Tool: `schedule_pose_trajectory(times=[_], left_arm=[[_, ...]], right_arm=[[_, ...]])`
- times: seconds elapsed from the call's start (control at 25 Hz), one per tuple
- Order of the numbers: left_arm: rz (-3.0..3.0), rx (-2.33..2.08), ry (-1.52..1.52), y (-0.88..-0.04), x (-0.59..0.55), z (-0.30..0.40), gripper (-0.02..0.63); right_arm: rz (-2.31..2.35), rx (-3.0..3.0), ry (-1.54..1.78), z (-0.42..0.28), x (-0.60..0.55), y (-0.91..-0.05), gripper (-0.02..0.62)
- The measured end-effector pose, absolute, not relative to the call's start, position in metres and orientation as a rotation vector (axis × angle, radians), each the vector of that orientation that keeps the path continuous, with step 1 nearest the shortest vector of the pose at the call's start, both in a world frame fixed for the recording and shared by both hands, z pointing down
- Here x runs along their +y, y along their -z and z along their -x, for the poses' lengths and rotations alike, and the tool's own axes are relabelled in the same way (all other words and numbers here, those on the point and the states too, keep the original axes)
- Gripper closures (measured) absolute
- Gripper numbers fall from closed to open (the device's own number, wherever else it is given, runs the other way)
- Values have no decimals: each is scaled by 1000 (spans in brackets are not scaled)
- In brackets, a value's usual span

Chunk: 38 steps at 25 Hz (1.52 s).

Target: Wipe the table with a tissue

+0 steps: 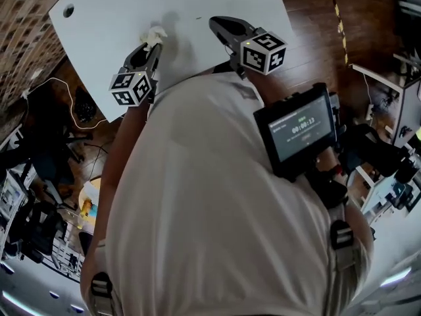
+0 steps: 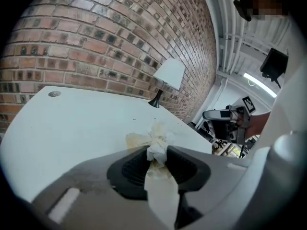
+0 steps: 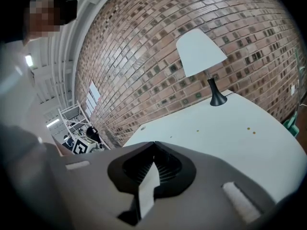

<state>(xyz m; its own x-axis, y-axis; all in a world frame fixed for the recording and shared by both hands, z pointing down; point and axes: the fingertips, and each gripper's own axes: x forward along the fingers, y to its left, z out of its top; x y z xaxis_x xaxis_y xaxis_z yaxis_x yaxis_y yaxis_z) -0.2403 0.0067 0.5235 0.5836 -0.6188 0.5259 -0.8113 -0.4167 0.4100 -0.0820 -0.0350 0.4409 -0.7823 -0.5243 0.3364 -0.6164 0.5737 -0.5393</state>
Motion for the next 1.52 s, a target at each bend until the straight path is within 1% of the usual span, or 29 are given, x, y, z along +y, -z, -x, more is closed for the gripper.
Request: schedule_pose_trajectory(times=[0.12, 0.28, 0.68, 0.8, 1.16, 1.52], left_arm=[[-2148, -1143, -417, -529, 3, 218, 486], [-2109, -1188, -471, -535, -9, 208, 486], [-2000, -1310, -704, -569, -27, 206, 486], [-1948, -1390, -775, -578, -36, 215, 486], [-1827, -1600, -753, -582, -40, 214, 488], [-1850, -1588, -752, -583, -46, 160, 489]], right_arm=[[-953, -2662, -994, 58, -40, -443, 588], [-937, -2671, -979, 36, -52, -442, 588], [-952, -2662, -1042, -2, -63, -451, 588], [-966, -2650, -1057, -13, -63, -455, 588], [-1003, -2631, -1105, -48, -66, -463, 588], [-968, -2640, -1089, -70, -75, -464, 588]])
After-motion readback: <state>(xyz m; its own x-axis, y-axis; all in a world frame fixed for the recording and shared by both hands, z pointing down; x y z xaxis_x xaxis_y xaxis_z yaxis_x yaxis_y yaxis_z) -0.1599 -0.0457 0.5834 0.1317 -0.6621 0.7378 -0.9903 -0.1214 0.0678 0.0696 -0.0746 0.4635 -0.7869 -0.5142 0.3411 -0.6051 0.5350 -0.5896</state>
